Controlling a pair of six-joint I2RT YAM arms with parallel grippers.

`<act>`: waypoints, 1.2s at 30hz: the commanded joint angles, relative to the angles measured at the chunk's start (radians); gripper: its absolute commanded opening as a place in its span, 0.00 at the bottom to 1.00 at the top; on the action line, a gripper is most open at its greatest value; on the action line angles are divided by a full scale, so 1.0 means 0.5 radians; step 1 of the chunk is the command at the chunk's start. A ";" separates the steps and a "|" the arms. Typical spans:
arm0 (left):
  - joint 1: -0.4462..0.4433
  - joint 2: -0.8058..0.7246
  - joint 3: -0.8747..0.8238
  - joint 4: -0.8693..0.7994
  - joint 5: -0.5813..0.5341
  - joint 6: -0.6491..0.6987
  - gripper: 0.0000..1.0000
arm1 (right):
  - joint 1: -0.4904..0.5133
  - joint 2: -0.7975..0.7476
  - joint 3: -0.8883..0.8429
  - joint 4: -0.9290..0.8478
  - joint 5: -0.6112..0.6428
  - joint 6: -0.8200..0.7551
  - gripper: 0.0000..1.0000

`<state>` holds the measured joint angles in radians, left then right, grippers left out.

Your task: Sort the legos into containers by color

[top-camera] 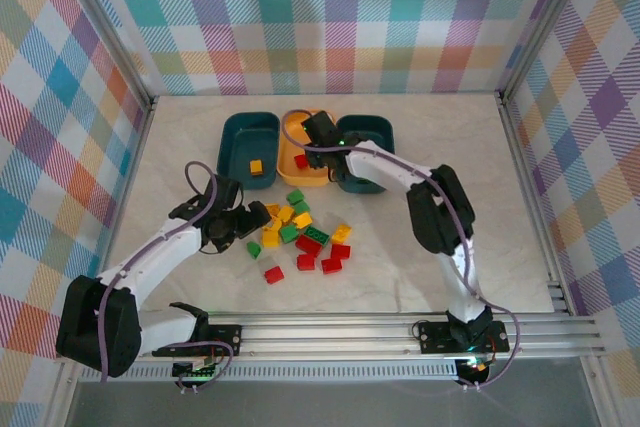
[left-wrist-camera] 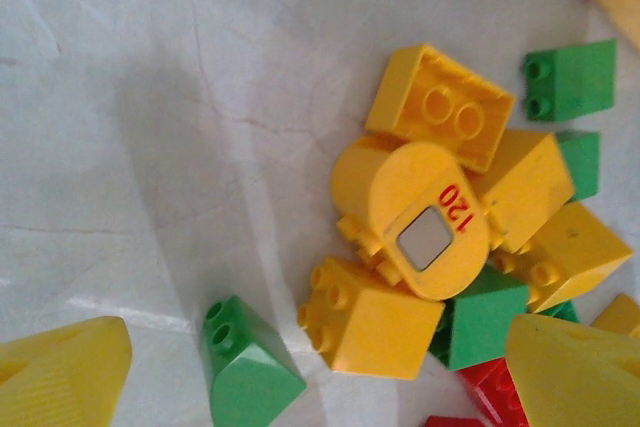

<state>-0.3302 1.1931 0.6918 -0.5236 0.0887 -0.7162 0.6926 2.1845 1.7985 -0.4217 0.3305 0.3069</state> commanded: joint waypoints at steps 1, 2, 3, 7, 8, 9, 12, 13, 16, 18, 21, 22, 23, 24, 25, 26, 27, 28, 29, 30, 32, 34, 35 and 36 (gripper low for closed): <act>0.013 -0.060 -0.088 -0.042 0.099 0.029 0.93 | -0.043 0.147 0.290 -0.186 -0.121 -0.146 0.34; 0.010 -0.085 -0.095 -0.044 0.108 0.044 0.93 | -0.050 0.203 0.379 -0.228 -0.135 -0.168 0.35; 0.010 -0.106 -0.095 -0.053 0.108 0.055 0.93 | -0.053 0.245 0.448 -0.267 -0.139 -0.184 0.36; 0.004 -0.172 -0.062 -0.126 0.070 0.096 0.93 | -0.055 0.357 0.653 -0.397 -0.169 -0.233 0.41; 0.004 -0.179 -0.053 -0.136 0.068 0.106 0.93 | -0.054 0.366 0.676 -0.414 -0.173 -0.236 0.43; 0.004 -0.182 -0.041 -0.145 0.068 0.112 0.93 | -0.053 0.374 0.701 -0.434 -0.182 -0.233 0.46; 0.002 -0.180 -0.020 -0.153 0.091 0.120 0.93 | -0.054 0.339 0.673 -0.429 -0.199 -0.224 0.49; 0.001 -0.180 -0.016 -0.150 0.100 0.119 0.93 | -0.054 0.304 0.632 -0.401 -0.200 -0.221 0.50; -0.013 -0.178 0.008 -0.143 0.137 0.127 0.93 | -0.053 0.159 0.492 -0.350 -0.185 -0.219 0.52; -0.061 -0.166 0.046 -0.162 0.123 0.164 0.91 | -0.054 -0.032 0.278 -0.236 -0.169 -0.205 0.52; -0.192 -0.101 0.145 -0.251 -0.008 0.230 0.89 | -0.054 -0.369 -0.147 -0.005 -0.137 -0.137 0.54; -0.232 -0.067 0.180 -0.276 -0.048 0.246 0.88 | -0.054 -0.484 -0.280 0.066 -0.125 -0.108 0.54; -0.275 -0.026 0.215 -0.303 -0.092 0.266 0.87 | -0.054 -0.601 -0.445 0.145 -0.111 -0.066 0.54; -0.312 0.017 0.256 -0.323 -0.136 0.278 0.86 | -0.054 -0.713 -0.609 0.221 -0.097 -0.030 0.54; -0.343 0.053 0.280 -0.335 -0.171 0.288 0.85 | -0.054 -0.802 -0.738 0.284 -0.077 0.001 0.54; -0.374 0.093 0.302 -0.342 -0.207 0.297 0.85 | -0.054 -0.892 -0.906 0.340 -0.052 0.029 0.54; -0.396 0.128 0.329 -0.357 -0.243 0.303 0.85 | -0.054 -0.973 -1.023 0.356 -0.006 0.050 0.54; -0.417 0.174 0.354 -0.371 -0.277 0.306 0.84 | -0.054 -1.060 -1.154 0.367 0.065 0.080 0.54; -0.438 0.218 0.380 -0.384 -0.296 0.317 0.84 | -0.057 -1.149 -1.294 0.394 0.117 0.107 0.54; -0.451 0.248 0.398 -0.386 -0.313 0.323 0.84 | -0.057 -1.218 -1.404 0.427 0.147 0.125 0.55; -0.476 0.310 0.425 -0.385 -0.329 0.328 0.83 | -0.057 -1.352 -1.604 0.498 0.156 0.118 0.55; -0.482 0.356 0.450 -0.369 -0.387 0.325 0.83 | -0.058 -1.417 -1.718 0.546 0.204 0.090 0.56; -0.484 0.377 0.459 -0.347 -0.415 0.329 0.83 | -0.060 -1.431 -1.757 0.574 0.232 0.067 0.56; -0.481 0.386 0.460 -0.312 -0.443 0.327 0.82 | -0.060 -1.433 -1.782 0.597 0.250 0.046 0.56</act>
<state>-0.5663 1.3735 0.8917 -0.6762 -0.0635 -0.5739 0.6605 1.4929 0.9386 -0.2138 0.3981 0.3321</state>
